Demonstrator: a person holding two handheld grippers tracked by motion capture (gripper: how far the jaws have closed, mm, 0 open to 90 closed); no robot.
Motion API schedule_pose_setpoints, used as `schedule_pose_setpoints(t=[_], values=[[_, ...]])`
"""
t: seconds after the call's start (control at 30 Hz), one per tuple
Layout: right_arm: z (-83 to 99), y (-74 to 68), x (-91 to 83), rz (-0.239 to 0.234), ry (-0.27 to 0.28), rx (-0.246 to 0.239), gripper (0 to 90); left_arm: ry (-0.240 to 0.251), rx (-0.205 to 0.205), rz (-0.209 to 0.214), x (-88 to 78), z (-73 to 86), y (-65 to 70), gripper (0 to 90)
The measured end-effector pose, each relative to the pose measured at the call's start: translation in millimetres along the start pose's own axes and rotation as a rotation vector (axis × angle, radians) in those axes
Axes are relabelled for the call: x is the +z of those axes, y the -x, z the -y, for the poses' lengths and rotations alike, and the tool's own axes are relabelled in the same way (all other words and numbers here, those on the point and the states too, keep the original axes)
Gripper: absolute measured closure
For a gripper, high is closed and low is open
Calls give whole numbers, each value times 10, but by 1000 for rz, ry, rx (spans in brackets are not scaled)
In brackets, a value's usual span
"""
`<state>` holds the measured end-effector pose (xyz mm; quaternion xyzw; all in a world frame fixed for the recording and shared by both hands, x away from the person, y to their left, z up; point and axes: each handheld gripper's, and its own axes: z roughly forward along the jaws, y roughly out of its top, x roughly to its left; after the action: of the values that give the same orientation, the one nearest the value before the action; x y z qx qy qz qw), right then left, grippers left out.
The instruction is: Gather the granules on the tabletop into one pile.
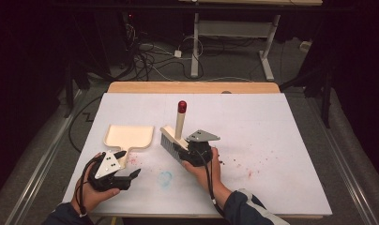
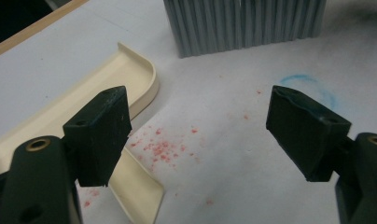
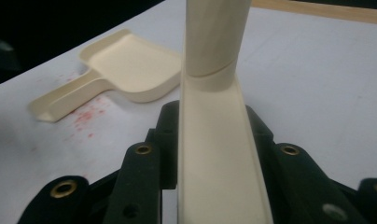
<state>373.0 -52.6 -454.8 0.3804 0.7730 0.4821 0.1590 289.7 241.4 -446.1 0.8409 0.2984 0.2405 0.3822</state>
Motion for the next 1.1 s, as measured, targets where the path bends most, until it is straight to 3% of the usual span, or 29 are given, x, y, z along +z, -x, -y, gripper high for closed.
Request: schedule_pose_setpoints(t=[0.13, 0.23, 0.37, 0.47, 0.57, 0.7, 0.9, 0.97, 1.1], values=[[22, 77, -27, 60, -11, 32, 674, 12, 12, -10, -15, -2, -2, 212], [50, 140, -99, 66, -34, 70, 672, 7, 3, -2, -15, -4, 16, 211], [77, 177, -256, 91, -38, 56, 674, -2, 13, 8, 3, -11, 48, 212], [94, 223, -394, 114, -45, 68, 676, -2, 30, 9, 18, -17, 59, 211], [118, 279, -490, 115, -49, 93, 676, -10, 23, 17, 24, -20, 64, 211], [106, 278, -567, 111, -43, 87, 677, -6, 34, 15, 33, -31, 65, 212], [-18, 250, -782, 91, 6, 24, 677, -11, 37, 20, 44, -25, 65, 211], [-51, 286, -890, 90, 27, -1, 677, -11, 36, 20, 38, -22, 63, 211], [-65, 417, -1113, 131, 53, -40, 676, -9, 38, 19, 32, -21, 68, 211]])
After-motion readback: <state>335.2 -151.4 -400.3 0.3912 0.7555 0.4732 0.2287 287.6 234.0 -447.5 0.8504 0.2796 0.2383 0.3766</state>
